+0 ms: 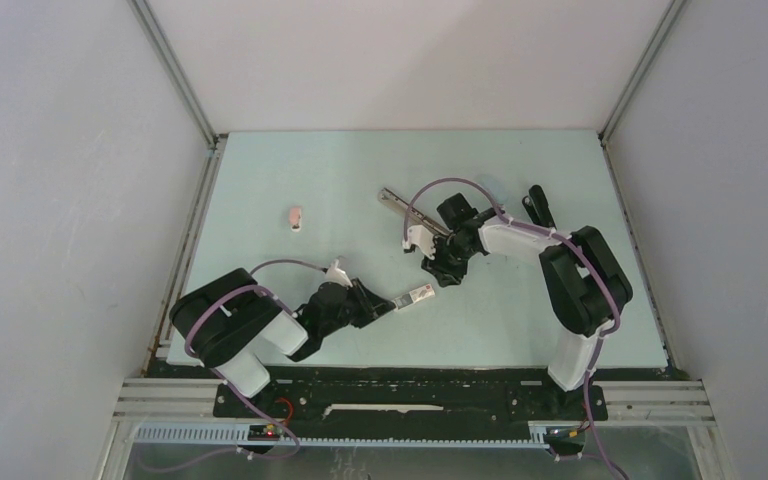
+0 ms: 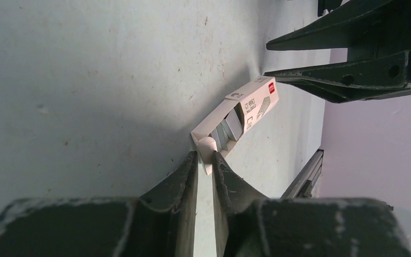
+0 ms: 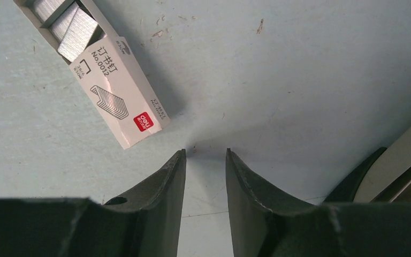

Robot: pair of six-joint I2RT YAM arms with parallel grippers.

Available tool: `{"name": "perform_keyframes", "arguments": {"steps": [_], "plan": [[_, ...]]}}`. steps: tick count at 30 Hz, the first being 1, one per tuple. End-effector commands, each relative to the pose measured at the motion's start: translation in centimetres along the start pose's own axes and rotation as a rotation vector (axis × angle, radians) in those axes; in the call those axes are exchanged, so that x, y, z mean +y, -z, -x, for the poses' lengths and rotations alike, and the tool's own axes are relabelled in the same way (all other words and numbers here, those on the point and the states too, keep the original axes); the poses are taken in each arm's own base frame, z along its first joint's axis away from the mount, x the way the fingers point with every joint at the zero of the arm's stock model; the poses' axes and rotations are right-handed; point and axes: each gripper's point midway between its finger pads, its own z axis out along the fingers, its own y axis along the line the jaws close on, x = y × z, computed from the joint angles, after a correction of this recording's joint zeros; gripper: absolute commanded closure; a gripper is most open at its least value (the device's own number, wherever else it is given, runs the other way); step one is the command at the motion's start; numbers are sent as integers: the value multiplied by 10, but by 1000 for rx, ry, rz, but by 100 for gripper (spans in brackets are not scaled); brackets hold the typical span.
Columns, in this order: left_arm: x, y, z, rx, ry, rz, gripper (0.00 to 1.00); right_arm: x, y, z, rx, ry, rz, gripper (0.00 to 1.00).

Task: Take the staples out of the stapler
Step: Close the staple box at the center of the board.

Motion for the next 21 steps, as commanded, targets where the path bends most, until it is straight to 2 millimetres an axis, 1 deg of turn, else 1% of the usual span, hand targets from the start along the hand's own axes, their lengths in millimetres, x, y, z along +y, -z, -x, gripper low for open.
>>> {"name": "perform_keyframes", "arguments": {"steps": [1, 21], "plan": [[-11, -8, 7, -12, -2, -20, 80, -6, 0, 13, -15, 23, -19, 58], [-22, -8, 7, 0, -10, -53, 83, 12, -13, 29, 14, 102, -7, 59]]}}
